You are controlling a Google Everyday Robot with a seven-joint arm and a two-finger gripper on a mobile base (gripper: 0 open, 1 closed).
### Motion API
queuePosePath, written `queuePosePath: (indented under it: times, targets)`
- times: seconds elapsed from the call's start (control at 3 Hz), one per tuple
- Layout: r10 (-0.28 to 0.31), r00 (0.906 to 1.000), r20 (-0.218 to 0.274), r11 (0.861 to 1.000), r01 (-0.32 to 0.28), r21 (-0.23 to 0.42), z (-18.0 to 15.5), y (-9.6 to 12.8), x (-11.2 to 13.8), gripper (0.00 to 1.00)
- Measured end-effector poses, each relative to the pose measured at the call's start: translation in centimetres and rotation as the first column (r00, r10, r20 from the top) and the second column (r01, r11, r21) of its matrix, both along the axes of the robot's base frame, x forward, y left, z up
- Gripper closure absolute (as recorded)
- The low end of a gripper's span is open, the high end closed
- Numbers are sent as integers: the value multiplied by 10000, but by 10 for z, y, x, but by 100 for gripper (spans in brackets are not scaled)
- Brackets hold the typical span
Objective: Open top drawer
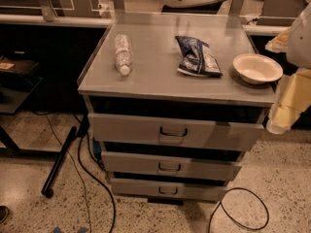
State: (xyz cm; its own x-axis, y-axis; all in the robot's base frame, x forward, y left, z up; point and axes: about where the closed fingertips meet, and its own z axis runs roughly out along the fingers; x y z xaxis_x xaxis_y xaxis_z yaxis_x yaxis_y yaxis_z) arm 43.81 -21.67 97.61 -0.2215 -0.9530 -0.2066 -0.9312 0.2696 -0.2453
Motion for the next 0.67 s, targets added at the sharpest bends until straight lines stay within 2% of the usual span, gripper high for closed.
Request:
queuePosePath:
  times: [0.33,0.67]
  targets:
    - [2,10000,48,10000,-2,-17,1,0,0,0]
    - [199,9998,-67,9996,-197,219,-11,14,-3,0]
